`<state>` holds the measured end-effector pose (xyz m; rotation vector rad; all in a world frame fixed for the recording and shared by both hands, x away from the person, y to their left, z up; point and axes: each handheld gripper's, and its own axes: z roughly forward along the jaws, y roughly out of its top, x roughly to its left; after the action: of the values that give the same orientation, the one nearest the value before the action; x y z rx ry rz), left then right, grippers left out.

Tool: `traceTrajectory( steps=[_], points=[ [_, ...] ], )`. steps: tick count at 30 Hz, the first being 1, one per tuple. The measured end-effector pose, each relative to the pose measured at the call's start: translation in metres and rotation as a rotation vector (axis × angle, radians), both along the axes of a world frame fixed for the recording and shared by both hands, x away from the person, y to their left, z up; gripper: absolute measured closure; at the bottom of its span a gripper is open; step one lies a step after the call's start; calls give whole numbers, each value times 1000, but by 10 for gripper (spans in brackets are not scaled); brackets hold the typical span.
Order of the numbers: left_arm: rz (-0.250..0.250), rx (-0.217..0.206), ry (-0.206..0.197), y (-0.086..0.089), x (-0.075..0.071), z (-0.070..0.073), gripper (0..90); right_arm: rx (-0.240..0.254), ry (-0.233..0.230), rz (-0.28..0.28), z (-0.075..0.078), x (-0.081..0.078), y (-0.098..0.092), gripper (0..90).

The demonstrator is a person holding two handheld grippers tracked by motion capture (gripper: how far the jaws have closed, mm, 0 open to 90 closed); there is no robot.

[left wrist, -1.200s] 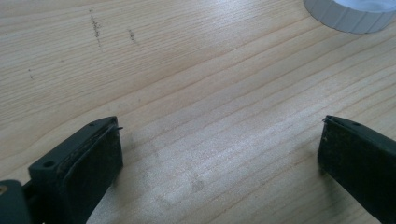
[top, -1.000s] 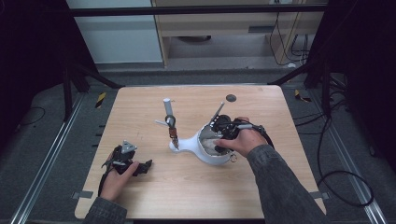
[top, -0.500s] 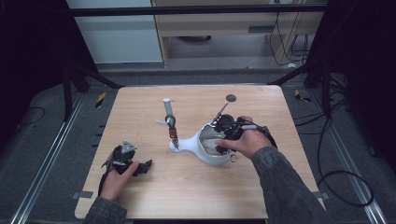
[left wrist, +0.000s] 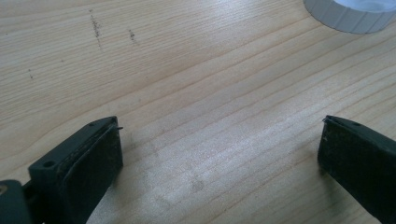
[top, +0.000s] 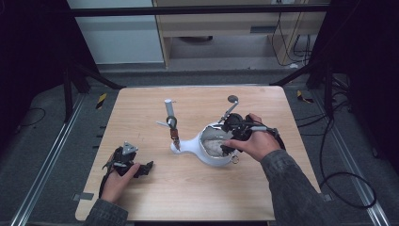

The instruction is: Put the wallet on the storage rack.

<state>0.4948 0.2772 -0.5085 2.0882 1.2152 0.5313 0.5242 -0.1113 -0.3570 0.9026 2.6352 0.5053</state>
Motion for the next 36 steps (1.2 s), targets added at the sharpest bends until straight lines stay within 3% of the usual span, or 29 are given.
traceTrajectory(
  steps=[3, 10, 19, 28, 30, 36],
  points=[
    [0, -2, -1, 0, 0, 0, 0, 31, -8, -10, 0, -1, -5, 60],
    [-2, 1, 1, 0, 0, 0, 0, 52, -49, -19, 0, -5, -16, 53],
    [-2, 1, 0, 0, 0, 0, 0, 43, -69, -52, 1, -6, -29, 83],
    [-1, 1, 1, 0, 0, 0, 0, 81, -88, -70, -6, -9, -40, 86],
    [-1, 1, 0, 0, 0, 0, 0, 71, -100, -80, -6, -10, -43, 86],
    [-1, 1, 0, 0, 0, 0, 0, 110, -122, -107, -8, -12, -55, 87]
  ],
)
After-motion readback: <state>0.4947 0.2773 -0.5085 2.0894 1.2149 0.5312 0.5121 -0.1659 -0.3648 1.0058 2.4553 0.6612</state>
